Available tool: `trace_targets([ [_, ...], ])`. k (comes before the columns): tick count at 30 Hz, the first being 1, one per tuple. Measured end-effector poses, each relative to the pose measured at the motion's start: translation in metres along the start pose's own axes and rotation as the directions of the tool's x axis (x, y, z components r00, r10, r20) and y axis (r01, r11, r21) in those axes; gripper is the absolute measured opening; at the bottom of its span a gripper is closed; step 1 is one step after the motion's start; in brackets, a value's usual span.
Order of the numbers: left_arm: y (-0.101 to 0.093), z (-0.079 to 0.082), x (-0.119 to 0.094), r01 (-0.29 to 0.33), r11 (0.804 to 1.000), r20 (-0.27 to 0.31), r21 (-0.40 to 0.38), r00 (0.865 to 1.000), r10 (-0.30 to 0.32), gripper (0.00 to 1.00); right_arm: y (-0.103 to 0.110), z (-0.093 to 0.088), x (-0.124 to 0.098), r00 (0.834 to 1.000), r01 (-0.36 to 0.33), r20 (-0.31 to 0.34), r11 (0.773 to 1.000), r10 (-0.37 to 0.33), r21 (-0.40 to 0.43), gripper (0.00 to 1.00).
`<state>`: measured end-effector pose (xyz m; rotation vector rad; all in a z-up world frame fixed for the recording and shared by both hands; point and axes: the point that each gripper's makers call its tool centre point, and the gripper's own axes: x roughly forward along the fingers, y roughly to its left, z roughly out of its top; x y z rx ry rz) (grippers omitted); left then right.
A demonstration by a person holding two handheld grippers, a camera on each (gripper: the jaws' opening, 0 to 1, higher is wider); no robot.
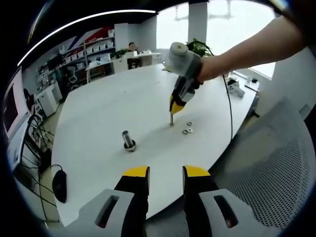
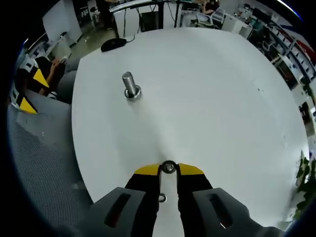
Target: Place the washer onto the threaded stud by aligning its center hole with the stud, sliding it down to the base, and recovering from edge contact or off-axis alignment until the washer reaches the visible bottom stop.
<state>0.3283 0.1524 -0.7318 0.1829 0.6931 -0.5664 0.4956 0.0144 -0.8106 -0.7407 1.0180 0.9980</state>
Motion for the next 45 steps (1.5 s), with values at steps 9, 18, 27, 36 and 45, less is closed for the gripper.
trace_targets([
  [9, 0.0, 0.0, 0.0, 0.0, 1.0, 0.001, -0.001, 1.0, 0.0, 0.24, 0.002, -0.008, 0.008, 0.999, -0.005, -0.041, 1.0, 0.005, 0.007, 0.14],
  [18, 0.001, 0.0, -0.001, -0.004, 1.0, 0.001, -0.001, 1.0, 0.004, 0.24, -0.001, -0.022, 0.027, 0.997, -0.013, -0.076, 1.0, 0.015, 0.027, 0.14],
  [27, 0.003, -0.002, -0.001, -0.013, 1.0, -0.004, -0.006, 1.0, 0.013, 0.24, 0.0, -0.028, 0.044, 0.994, -0.023, -0.11, 1.0, 0.025, 0.02, 0.14],
  [36, 0.004, -0.002, 0.0, -0.011, 1.0, -0.006, -0.016, 1.0, 0.011, 0.24, 0.0, -0.031, 0.046, 0.992, -0.021, -0.121, 1.0, 0.021, 0.004, 0.15],
  [45, 0.001, -0.002, 0.001, 0.004, 1.0, -0.005, -0.02, 1.0, -0.004, 0.23, 0.001, -0.035, 0.041, 0.995, -0.03, -0.097, 0.998, 0.036, 0.057, 0.16],
])
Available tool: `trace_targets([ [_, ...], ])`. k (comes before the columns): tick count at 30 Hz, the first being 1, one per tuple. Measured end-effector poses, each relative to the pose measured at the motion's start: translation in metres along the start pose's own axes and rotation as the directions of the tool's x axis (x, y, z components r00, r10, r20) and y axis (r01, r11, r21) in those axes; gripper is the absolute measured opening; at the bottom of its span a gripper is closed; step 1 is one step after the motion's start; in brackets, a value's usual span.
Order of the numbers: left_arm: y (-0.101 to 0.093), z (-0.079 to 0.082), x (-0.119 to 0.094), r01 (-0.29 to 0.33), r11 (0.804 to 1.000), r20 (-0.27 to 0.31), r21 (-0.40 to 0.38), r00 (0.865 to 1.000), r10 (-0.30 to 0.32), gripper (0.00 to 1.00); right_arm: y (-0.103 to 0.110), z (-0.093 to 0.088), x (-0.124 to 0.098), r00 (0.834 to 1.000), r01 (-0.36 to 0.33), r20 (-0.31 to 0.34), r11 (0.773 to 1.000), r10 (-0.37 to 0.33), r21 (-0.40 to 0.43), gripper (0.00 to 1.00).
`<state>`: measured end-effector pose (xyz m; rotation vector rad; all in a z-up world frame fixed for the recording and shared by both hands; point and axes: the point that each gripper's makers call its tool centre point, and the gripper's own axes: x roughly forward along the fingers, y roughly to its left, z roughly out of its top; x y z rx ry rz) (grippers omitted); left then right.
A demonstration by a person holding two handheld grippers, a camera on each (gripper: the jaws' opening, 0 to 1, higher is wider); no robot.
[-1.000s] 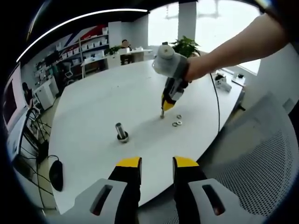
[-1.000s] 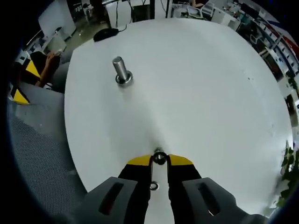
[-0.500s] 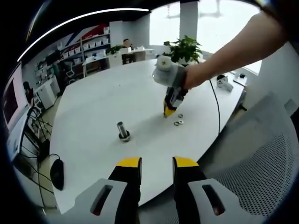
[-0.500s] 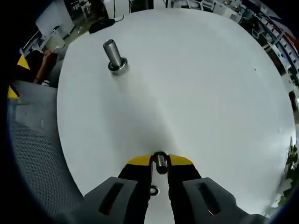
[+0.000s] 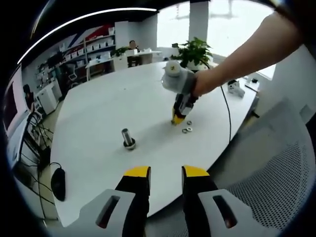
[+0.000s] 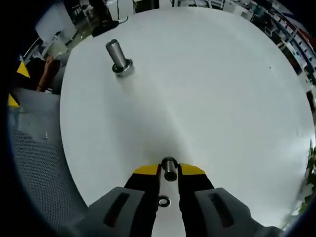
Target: Place the washer onto the threaded stud by aligning its center hole with the stud, sliding it down to the base, and recovering from edge contact or off-axis alignment until the washer reaches the visible bottom stop.
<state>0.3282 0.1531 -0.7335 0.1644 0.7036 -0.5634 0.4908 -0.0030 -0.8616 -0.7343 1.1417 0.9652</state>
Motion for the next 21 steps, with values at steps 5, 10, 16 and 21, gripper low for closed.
trace_targets([
  [5, -0.001, 0.0, 0.0, 0.001, 1.0, -0.003, 0.007, 1.0, -0.001, 0.23, -0.003, -0.008, -0.005, 1.0, 0.0, 0.007, 0.999, 0.0, 0.042, 0.18],
  [10, -0.002, 0.001, 0.0, 0.003, 1.0, -0.001, 0.006, 1.0, -0.003, 0.23, -0.002, -0.017, -0.012, 1.0, 0.011, 0.006, 0.998, -0.011, 0.054, 0.18],
  [16, -0.004, 0.002, 0.0, 0.013, 1.0, 0.003, 0.01, 1.0, -0.013, 0.23, -0.003, -0.031, -0.014, 1.0, 0.023, -0.015, 0.998, -0.022, 0.066, 0.18],
  [21, -0.002, 0.001, 0.0, 0.008, 1.0, 0.003, 0.006, 1.0, -0.008, 0.23, 0.0, -0.04, -0.013, 0.999, 0.023, -0.049, 0.999, -0.021, 0.044, 0.18],
])
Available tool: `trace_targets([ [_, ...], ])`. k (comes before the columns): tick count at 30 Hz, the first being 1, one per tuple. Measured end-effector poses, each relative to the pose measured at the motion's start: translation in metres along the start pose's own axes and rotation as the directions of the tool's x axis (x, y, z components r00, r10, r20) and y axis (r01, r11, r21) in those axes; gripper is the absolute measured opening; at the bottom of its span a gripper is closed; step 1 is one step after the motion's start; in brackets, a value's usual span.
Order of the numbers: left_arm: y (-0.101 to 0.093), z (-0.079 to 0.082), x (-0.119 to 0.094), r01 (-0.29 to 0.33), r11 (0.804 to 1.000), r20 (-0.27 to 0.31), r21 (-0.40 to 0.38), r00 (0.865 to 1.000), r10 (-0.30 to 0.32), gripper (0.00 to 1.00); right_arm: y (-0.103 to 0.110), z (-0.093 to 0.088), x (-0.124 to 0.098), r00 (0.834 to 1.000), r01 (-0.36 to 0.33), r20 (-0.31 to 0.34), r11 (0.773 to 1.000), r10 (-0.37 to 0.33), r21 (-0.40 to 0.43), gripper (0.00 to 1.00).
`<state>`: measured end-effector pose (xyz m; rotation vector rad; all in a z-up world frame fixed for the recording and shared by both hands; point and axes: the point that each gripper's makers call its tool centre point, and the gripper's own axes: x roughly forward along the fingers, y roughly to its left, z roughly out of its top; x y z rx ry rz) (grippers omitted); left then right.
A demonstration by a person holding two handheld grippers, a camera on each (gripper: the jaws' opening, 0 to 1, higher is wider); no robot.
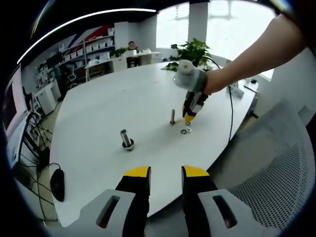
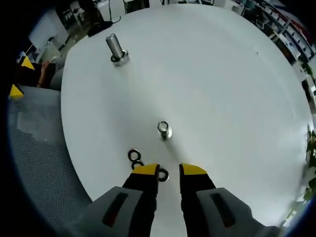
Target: Place the washer onto the threaded stud by aligning its center hole with the stud, sliding it down to the base, and recovering from edge contact or off-axis alignment until the washer reaches the visible bottom stop.
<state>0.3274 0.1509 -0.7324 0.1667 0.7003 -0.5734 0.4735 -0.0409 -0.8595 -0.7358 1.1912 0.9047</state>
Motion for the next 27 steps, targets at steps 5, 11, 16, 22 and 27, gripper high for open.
trace_targets([
  [5, 0.0, 0.001, 0.0, 0.003, 1.0, 0.004, 0.003, 1.0, -0.003, 0.23, 0.003, -0.002, 0.003, 1.0, -0.009, -0.015, 1.0, 0.009, 0.001, 0.19],
  [11, 0.004, -0.001, 0.0, -0.013, 1.0, 0.001, -0.009, 1.0, 0.013, 0.23, 0.01, -0.005, 0.007, 0.999, -0.029, -0.043, 0.999, 0.027, -0.046, 0.2],
  [16, 0.004, -0.001, 0.001, -0.017, 1.0, -0.006, 0.002, 1.0, 0.017, 0.22, 0.008, -0.008, 0.008, 0.999, -0.026, -0.038, 0.997, 0.023, -0.067, 0.2],
  [22, 0.005, -0.003, 0.001, -0.021, 1.0, -0.018, 0.001, 1.0, 0.021, 0.22, 0.01, -0.011, 0.007, 0.998, -0.044, -0.045, 0.989, 0.039, -0.139, 0.21],
  [27, 0.004, -0.009, 0.003, -0.022, 1.0, -0.05, 0.01, 0.998, 0.023, 0.22, 0.006, -0.012, 0.007, 0.998, -0.054, -0.038, 0.985, 0.048, -0.165, 0.18],
])
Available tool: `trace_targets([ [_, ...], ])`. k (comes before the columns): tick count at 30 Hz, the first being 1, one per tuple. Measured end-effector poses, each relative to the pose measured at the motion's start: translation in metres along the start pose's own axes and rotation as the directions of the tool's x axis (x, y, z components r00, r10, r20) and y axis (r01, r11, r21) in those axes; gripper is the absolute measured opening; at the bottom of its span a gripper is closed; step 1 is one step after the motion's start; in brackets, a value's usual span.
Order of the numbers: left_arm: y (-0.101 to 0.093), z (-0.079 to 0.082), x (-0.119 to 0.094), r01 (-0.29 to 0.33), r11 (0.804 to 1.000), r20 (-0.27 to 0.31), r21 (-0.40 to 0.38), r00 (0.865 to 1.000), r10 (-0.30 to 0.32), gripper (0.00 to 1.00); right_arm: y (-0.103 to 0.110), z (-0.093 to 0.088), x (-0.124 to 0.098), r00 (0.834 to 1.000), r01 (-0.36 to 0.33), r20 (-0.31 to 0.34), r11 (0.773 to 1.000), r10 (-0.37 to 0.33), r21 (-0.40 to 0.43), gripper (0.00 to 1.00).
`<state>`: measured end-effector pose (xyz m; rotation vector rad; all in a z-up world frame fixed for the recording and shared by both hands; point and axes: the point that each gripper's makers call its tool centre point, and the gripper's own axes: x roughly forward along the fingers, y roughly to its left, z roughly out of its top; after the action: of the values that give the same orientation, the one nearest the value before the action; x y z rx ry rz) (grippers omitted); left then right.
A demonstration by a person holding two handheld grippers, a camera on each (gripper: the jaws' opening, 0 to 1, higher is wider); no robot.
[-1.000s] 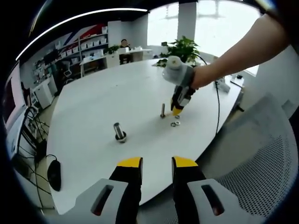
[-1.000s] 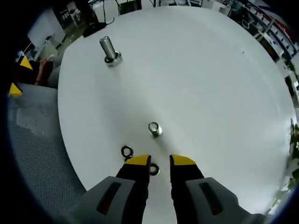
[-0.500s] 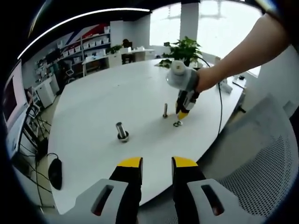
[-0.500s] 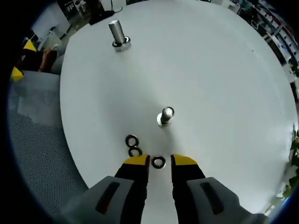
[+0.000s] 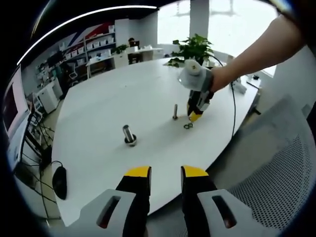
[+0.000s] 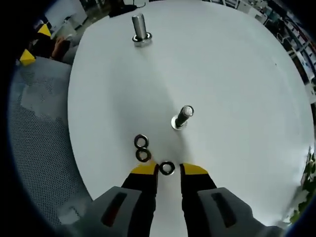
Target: Place the washer onto the threaded stud by aligning its center hole with the stud, sliding it down to the base, and recovering from edge contact or off-axis alignment until the washer reaches the visible bottom stop.
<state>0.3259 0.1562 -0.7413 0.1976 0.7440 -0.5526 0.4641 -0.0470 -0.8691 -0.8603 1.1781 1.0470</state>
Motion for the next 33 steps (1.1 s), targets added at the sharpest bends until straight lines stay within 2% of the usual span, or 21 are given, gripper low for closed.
trace_targets([
  [4, 0.003, -0.008, 0.001, -0.019, 1.0, -0.039, -0.003, 0.999, 0.019, 0.22, -0.001, -0.001, -0.001, 1.0, -0.018, 0.02, 0.999, 0.018, -0.027, 0.15],
  [8, 0.005, -0.014, 0.003, -0.033, 0.999, -0.077, -0.003, 0.996, 0.033, 0.22, -0.001, -0.001, -0.002, 0.996, -0.018, 0.082, 0.999, 0.021, -0.039, 0.15],
  [11, 0.005, -0.015, 0.002, -0.037, 0.999, -0.083, 0.006, 0.996, 0.038, 0.22, 0.002, -0.001, -0.003, 0.991, -0.045, 0.121, 0.998, 0.048, -0.032, 0.17],
  [13, 0.004, -0.015, 0.002, -0.038, 0.999, -0.087, 0.01, 0.995, 0.039, 0.23, 0.001, -0.004, -0.003, 0.991, -0.034, 0.123, 0.996, 0.044, -0.084, 0.18],
  [14, 0.003, -0.019, 0.003, -0.043, 0.999, -0.109, 0.023, 0.993, 0.045, 0.23, 0.002, -0.004, -0.003, 0.99, -0.024, 0.138, 0.994, 0.039, -0.111, 0.18],
  [16, 0.003, -0.024, 0.004, -0.045, 0.997, -0.146, 0.055, 0.988, 0.053, 0.25, 0.003, -0.006, -0.003, 0.988, -0.023, 0.153, 0.996, 0.037, -0.09, 0.18],
  [18, 0.002, -0.022, 0.005, -0.048, 0.997, -0.14, 0.067, 0.988, 0.057, 0.25, 0.003, -0.007, -0.004, 0.985, -0.026, 0.167, 0.996, 0.039, -0.08, 0.19],
  [23, 0.007, -0.016, 0.0, -0.063, 0.998, -0.092, 0.031, 0.994, 0.066, 0.26, 0.004, -0.005, -0.003, 0.987, -0.016, 0.158, 0.994, 0.034, -0.112, 0.19],
  [33, 0.009, -0.017, 0.001, -0.079, 0.996, -0.101, 0.049, 0.991, 0.083, 0.26, 0.006, -0.005, -0.002, 0.994, -0.021, 0.098, 0.983, 0.04, -0.183, 0.16],
])
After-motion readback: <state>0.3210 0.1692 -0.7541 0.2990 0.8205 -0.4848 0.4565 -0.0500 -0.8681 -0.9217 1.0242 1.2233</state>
